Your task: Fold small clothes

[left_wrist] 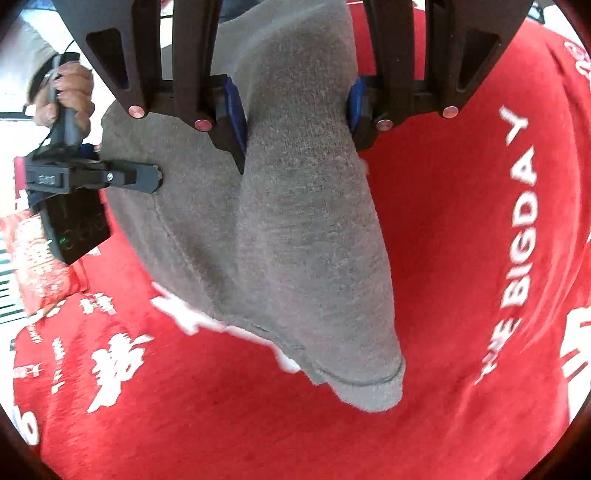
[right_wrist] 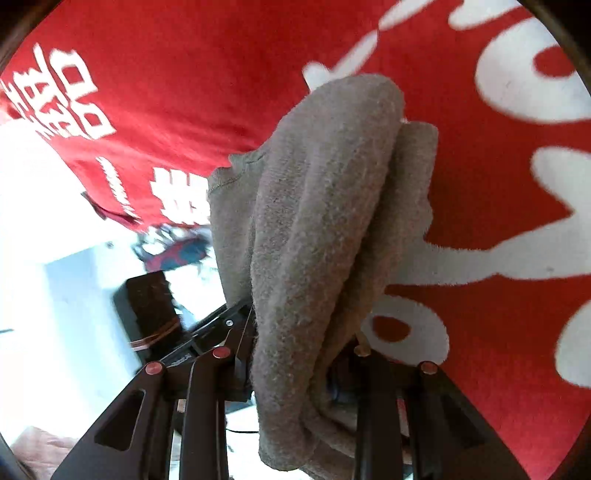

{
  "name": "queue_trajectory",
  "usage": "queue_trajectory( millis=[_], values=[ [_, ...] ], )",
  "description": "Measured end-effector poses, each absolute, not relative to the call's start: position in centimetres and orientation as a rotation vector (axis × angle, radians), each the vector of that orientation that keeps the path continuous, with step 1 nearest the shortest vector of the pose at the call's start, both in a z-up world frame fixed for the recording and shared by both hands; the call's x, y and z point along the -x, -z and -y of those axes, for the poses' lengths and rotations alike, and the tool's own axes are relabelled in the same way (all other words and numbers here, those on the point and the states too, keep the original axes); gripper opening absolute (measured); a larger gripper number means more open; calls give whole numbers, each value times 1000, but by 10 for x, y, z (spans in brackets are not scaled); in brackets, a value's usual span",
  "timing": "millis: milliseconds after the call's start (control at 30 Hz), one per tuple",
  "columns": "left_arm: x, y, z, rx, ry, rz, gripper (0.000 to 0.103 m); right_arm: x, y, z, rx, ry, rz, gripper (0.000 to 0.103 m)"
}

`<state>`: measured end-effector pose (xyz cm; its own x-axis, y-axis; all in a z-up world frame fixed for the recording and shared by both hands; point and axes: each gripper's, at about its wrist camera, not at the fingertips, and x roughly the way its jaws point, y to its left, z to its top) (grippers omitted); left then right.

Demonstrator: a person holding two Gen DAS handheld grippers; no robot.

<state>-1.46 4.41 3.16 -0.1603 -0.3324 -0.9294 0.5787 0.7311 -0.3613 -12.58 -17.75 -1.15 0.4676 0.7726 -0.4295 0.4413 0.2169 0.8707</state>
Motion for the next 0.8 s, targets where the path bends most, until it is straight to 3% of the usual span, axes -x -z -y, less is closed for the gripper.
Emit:
queue_trajectory(
  millis=[167, 200, 233, 300, 367, 400, 700, 800],
  values=[
    [15, -19, -79, -155, 721, -1530, 46, 107, 12, 167, -1200, -194, -1271, 43],
    [15, -24, -83, -145, 720, -1511, 46, 109, 5, 171, -1168, -160, -1274, 56],
    [14, -32, -86, -147, 719, -1478, 46, 113, -1, 175, -1150, -131, -1261, 64],
    [10, -41, -92, -156, 703, -1431, 46, 121, -12, 183, -1137, -67, -1238, 63],
    [4, -44, -92, -158, 677, -1405, 46, 135, -16, 200, -1137, 4, -1209, 33],
    [0, -42, -93, -168, 654, -1398, 46, 137, -17, 202, -1119, 35, -1222, 12],
    [11, -3, -71, -469, 514, -1315, 47, 130, 0, 175, -644, 246, -1354, 8],
    [12, 12, -81, -523, 438, -1378, 47, 145, 5, 181, -641, 316, -1389, 6]
  ],
)
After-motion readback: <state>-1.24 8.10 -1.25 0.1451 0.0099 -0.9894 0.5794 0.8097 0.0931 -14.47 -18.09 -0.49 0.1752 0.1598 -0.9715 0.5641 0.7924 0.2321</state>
